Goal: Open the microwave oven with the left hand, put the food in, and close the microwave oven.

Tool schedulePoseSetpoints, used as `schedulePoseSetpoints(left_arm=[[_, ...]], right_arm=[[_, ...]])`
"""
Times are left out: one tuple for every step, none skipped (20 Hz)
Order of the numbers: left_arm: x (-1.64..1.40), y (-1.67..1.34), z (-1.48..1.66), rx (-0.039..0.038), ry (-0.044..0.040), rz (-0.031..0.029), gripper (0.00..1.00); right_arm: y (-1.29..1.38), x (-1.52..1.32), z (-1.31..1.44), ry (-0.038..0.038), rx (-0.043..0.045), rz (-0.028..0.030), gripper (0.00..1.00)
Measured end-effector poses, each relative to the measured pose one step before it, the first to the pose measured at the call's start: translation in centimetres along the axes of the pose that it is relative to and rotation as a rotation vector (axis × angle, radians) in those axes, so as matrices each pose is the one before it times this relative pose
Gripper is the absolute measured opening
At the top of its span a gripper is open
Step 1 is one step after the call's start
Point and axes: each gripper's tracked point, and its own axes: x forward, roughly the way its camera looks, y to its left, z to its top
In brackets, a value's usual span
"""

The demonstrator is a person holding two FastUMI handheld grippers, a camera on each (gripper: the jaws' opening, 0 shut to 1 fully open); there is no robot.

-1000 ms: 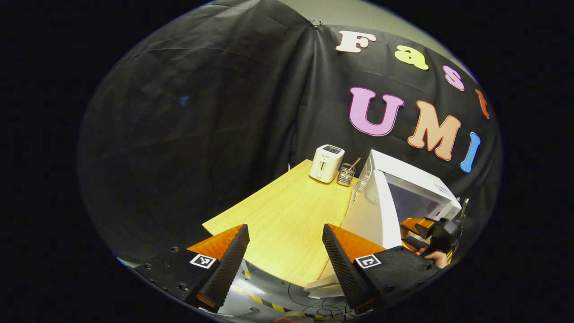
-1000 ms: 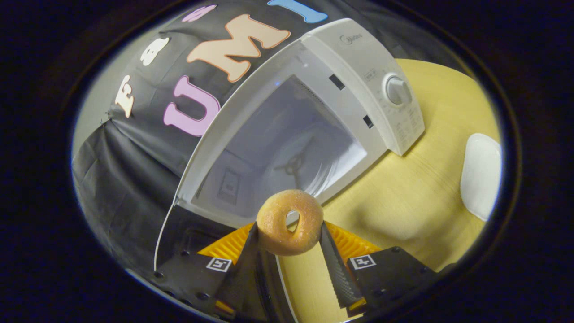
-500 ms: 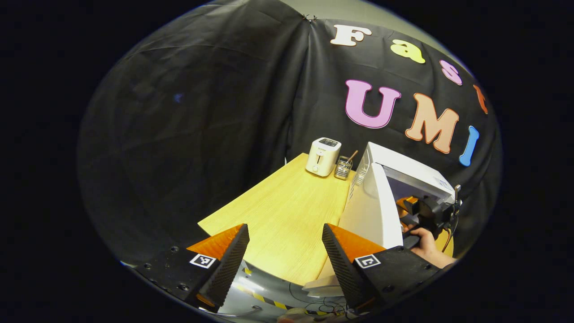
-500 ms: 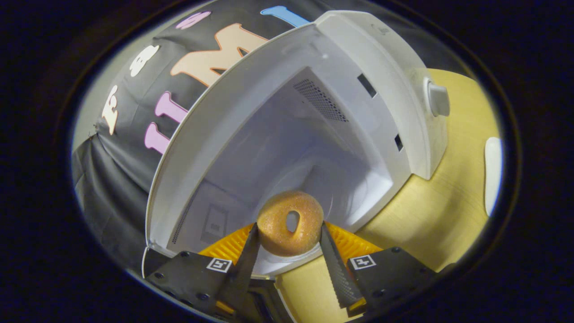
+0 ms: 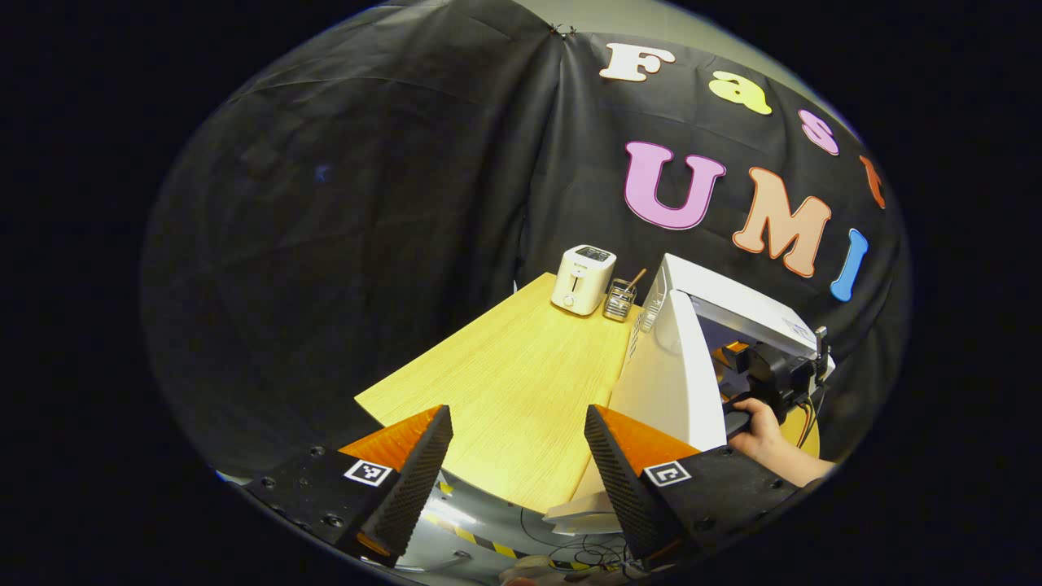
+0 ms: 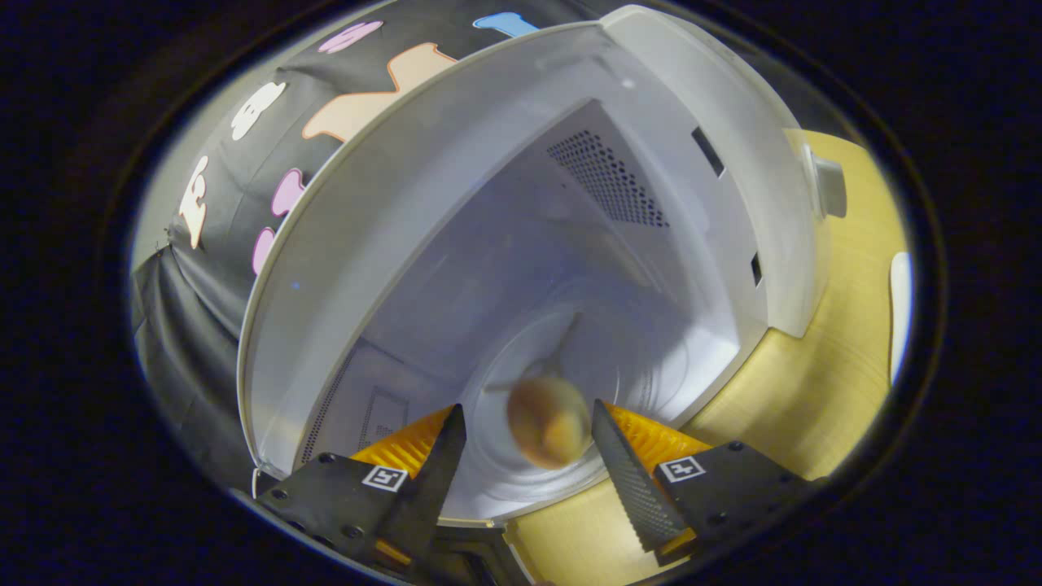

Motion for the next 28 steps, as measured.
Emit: schedulePoseSetpoints(left_arm=[[0.048, -0.048, 0.079, -0.00101, -0.00097, -0.00008, 0.96], [-0.032, -0.074, -0.118, -0.00051, -0.00052, -0.00120, 0.97], [-0.079, -0.122, -0.077, -0.00037, -0.00110, -0.00024, 0.97], [-0.033, 0.000, 0.070, -0.00089, -0.00024, -0.00169, 0.96], [0.096, -0.036, -0.024, -0.00201, 0.00045, -0.00069, 0.96], [0.036, 0.040, -0.078, -0.00274, 0.00095, -0.00036, 0.96], [-0.022, 0.009, 0.041, -0.00295, -0.00100, 0.00081, 0.96], [0.038, -0.071, -0.099, -0.00136, 0.00056, -0.00064, 0.96], [-0.029, -0.016, 0.008, 0.00150, 0.00049, -0.00088, 0.96], [0.019, 0.076, -0.107, 0.00384, 0.00123, -0.00173, 0.96], [-0.166, -0.055, 0.062, 0.00563, -0.00162, -0.00263, 0.96], [0.193, -0.051, 0.122, 0.00479, -0.00135, -0.00205, 0.96], [-0.032, -0.110, 0.070, 0.00329, 0.00184, -0.00509, 0.95], [-0.011, -0.130, -0.056, 0.00130, 0.00029, -0.00539, 0.95], [0.065, -0.185, -0.082, 0.00008, 0.00234, -0.00691, 0.95], [-0.044, -0.119, -0.162, -0.00026, 0.00404, -0.00577, 0.95], [0.036, -0.206, -0.053, 0.00120, 0.00317, -0.00545, 0.94], [0.212, -0.052, -0.068, 0.00145, 0.00134, -0.00352, 0.91], [0.047, -0.008, -0.054, 0.00426, 0.00059, 0.00079, 0.81], [0.072, 0.034, -0.208, 0.00945, 0.00508, 0.00179, 0.70], [0.042, 0.091, -0.065, 0.01370, 0.00753, 0.00570, 0.66], [0.127, 0.119, -0.052, 0.01405, 0.00030, 0.00286, 0.61], [0.034, -0.061, 0.180, 0.01023, -0.00461, -0.00175, 0.52], [-0.049, -0.247, 0.112, 0.00722, -0.00320, -0.00939, 0.48], [0.121, -0.261, 0.158, 0.00793, -0.00311, -0.00908, 0.34], [0.226, -0.059, 0.006, 0.01045, -0.00315, 0.00055, 0.36], [0.244, -0.014, 0.089, 0.01250, -0.00092, 0.00288, 0.18], [0.248, 0.100, 0.045, 0.01045, -0.00038, 0.00785, 0.21]], right_arm=[[-0.108, -0.020, 0.234, -0.00140, -0.00846, 0.00191, 0.89], [-0.126, -0.106, 0.038, 0.00558, -0.00228, 0.00121, 0.89], [-0.151, -0.165, 0.126, 0.00196, -0.00658, 0.00012, 0.89], [-0.198, -0.270, 0.144, -0.00134, -0.01401, -0.00074, 0.89], [-0.279, -0.266, 0.139, -0.00110, -0.01723, -0.00128, 0.89], [-0.165, -0.356, 0.023, 0.00189, -0.01652, 0.00248, 0.99], [-0.199, -0.491, 0.024, 0.00513, -0.01379, 0.00214, 0.89], [-0.063, -0.482, 0.000, 0.00257, -0.01674, 0.00442, 0.89], [-0.215, -0.491, 0.155, 0.00002, -0.02298, 0.00198, 0.89], [-0.160, -0.470, 0.021, 0.00201, -0.02464, 0.00452, 0.89], [-0.001, -0.515, 0.123, -0.00094, -0.02195, 0.01396, 0.89], [-0.039, -0.467, -0.026, 0.00413, -0.02013, 0.00515, 0.89], [-0.159, -0.418, -0.118, 0.01041, -0.01302, 0.00548, 0.89], [-0.169, -0.450, -0.189, 0.01141, -0.01139, 0.00336, 0.90], [-0.136, -0.451, -0.161, 0.01189, -0.01101, 0.00162, 0.90], [-0.033, -0.653, -0.185, 0.01389, -0.01106, 0.00453, 0.90], [0.153, -0.830, 0.011, 0.00771, -0.01528, 0.01449, 0.90], [0.260, -0.934, 0.112, 0.00152, -0.02119, 0.01691, 0.90], [0.209, -0.975, 0.167, -0.00236, -0.02654, 0.01740, 0.90], [0.123, -1.011, 0.074, 0.00220, -0.02605, 0.01435, 0.90], [0.163, -1.007, 0.067, 0.00340, -0.02564, 0.01640, 0.90], [0.253, -1.065, 0.067, 0.00096, -0.03274, 0.01872, 0.90], [0.045, -0.926, 0.180, -0.00015, -0.04037, 0.01031, 0.99], [0.041, -0.991, 0.285, -0.00523, -0.04104, 0.00894, 0.99], [-0.013, -0.904, 0.401, -0.00928, -0.04176, 0.01024, 0.99], [-0.011, -0.877, 0.360, -0.00618, -0.03476, 0.00763, 0.99], [-0.024, -0.926, 0.292, -0.00325, -0.02732, 0.00605, 0.99], [-0.022, -0.905, 0.177, -0.00370, -0.02752, 0.00375, 0.99]])
